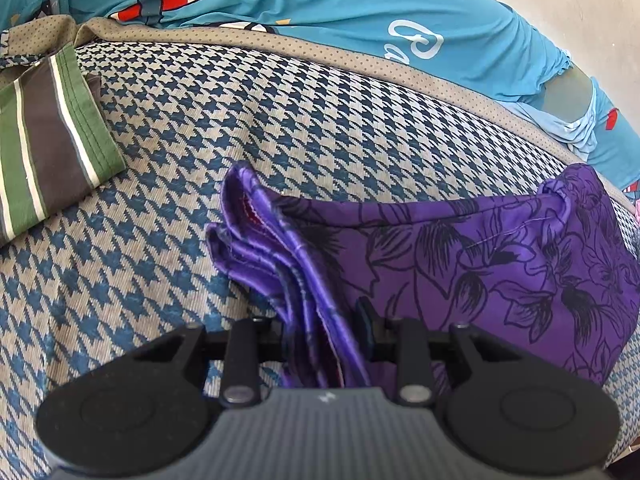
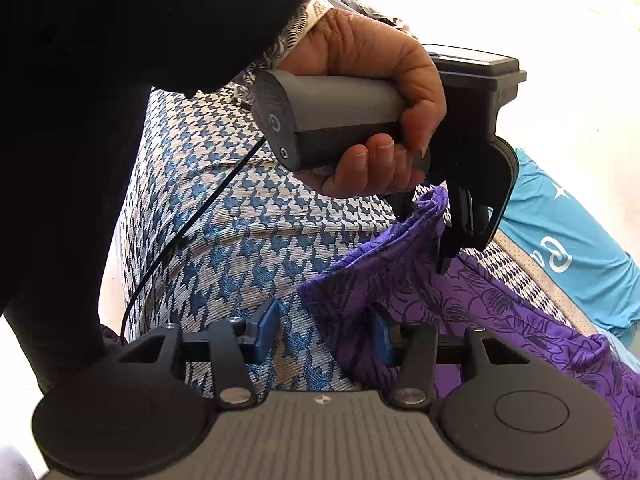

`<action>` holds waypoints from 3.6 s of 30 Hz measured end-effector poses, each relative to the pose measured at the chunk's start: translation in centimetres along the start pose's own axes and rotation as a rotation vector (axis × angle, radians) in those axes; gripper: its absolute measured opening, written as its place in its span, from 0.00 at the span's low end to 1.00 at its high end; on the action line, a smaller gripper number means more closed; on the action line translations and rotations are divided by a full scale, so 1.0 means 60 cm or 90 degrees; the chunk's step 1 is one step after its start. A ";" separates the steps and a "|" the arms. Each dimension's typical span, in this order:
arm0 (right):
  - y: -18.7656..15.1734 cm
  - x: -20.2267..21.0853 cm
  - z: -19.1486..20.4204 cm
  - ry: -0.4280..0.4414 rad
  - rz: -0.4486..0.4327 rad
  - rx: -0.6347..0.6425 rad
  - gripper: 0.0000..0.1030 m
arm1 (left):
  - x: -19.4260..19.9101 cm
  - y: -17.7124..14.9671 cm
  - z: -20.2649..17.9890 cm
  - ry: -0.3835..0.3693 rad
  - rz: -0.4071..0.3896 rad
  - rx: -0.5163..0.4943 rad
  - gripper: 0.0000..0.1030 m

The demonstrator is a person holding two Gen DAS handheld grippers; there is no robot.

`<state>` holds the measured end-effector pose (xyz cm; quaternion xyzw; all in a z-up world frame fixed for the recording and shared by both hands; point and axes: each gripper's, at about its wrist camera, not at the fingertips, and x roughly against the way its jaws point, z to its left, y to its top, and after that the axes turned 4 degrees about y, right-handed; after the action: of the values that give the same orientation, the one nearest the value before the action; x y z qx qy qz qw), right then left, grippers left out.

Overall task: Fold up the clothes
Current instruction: 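Lift the purple blouse higher with the left gripper and carry it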

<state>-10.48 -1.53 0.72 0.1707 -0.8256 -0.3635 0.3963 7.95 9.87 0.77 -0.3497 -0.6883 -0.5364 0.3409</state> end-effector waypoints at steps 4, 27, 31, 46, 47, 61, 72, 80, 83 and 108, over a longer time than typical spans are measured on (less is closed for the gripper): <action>0.003 -0.001 -0.004 0.001 -0.001 -0.006 0.41 | -0.008 -0.002 -0.003 0.003 -0.002 -0.007 0.28; 0.018 0.039 -0.056 -0.059 -0.056 -0.063 0.10 | 0.040 0.017 -0.026 -0.057 -0.087 0.034 0.12; 0.016 0.058 -0.080 -0.086 -0.074 -0.083 0.10 | 0.062 0.023 -0.051 -0.052 -0.132 0.021 0.12; -0.038 0.116 -0.149 -0.172 -0.074 -0.143 0.10 | 0.048 0.012 -0.121 -0.067 -0.123 0.044 0.12; -0.042 0.117 -0.152 -0.171 -0.069 -0.149 0.10 | 0.041 0.011 -0.121 -0.069 -0.110 0.047 0.12; -0.052 0.105 -0.131 -0.112 -0.054 -0.133 0.10 | 0.006 -0.003 -0.090 -0.050 -0.050 0.057 0.18; -0.073 0.094 -0.144 -0.115 -0.014 -0.174 0.21 | 0.002 -0.002 -0.087 -0.066 -0.054 0.086 0.14; -0.068 0.090 -0.144 -0.103 -0.014 -0.190 0.30 | -0.003 0.000 -0.092 -0.064 -0.055 0.081 0.14; -0.069 0.089 -0.143 -0.098 -0.017 -0.192 0.29 | -0.005 0.001 -0.091 -0.066 -0.055 0.084 0.14; -0.065 0.194 -0.256 -0.282 -0.118 -0.213 0.11 | 0.080 0.081 -0.265 -0.102 -0.171 0.003 0.09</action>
<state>-5.89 -17.94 10.52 0.0941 -0.8017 -0.5576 0.1939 11.06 -4.21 10.32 -0.2953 -0.7552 -0.5461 0.2105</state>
